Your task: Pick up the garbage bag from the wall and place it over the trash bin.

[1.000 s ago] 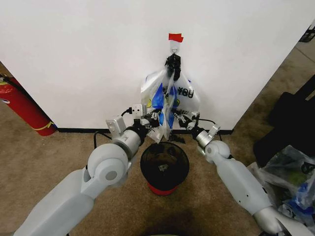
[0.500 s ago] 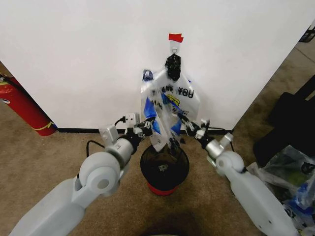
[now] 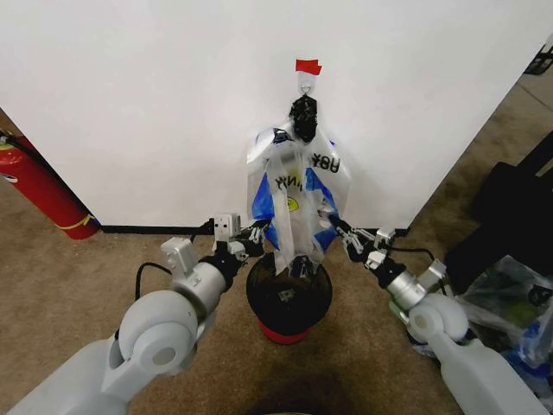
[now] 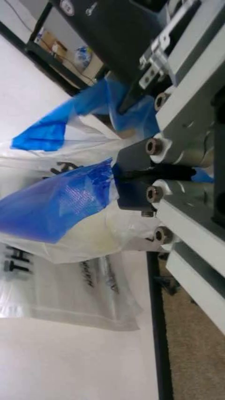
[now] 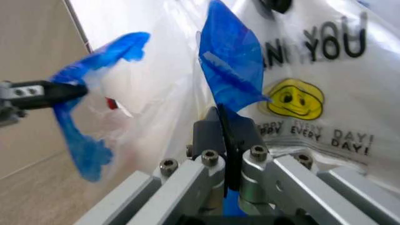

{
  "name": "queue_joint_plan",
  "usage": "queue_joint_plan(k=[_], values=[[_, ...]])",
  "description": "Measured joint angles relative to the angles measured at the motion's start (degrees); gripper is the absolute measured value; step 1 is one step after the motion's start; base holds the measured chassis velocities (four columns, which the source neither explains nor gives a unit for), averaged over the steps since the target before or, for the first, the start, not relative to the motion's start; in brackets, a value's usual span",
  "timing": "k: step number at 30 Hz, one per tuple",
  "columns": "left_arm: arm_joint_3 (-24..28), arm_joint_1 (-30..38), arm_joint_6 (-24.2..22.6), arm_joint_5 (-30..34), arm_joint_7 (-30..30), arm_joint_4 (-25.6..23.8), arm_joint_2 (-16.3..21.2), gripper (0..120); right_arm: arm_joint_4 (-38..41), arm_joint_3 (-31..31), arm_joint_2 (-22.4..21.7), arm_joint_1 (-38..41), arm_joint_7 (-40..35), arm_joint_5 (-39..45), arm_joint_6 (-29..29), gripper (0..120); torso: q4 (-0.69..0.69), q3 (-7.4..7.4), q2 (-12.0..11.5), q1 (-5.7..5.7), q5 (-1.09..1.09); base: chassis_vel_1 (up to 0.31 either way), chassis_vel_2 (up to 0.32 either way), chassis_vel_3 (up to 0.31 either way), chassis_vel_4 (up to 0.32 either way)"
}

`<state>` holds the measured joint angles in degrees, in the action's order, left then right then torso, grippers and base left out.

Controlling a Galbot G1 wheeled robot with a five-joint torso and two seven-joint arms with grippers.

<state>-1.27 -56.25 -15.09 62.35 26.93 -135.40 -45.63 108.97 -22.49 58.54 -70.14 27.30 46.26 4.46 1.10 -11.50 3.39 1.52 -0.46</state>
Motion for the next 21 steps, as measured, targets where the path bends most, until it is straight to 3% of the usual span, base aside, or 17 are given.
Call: queue_joint_plan(k=[21], values=[[-6.96,-16.09,1.81,-7.21,-1.35,-7.76,-0.19,0,10.82,-6.83,2.77,-13.70,2.16,-5.74,3.36,0,0.00,0.00,0.00,0.00,0.01,0.000,0.000,0.000,0.000]])
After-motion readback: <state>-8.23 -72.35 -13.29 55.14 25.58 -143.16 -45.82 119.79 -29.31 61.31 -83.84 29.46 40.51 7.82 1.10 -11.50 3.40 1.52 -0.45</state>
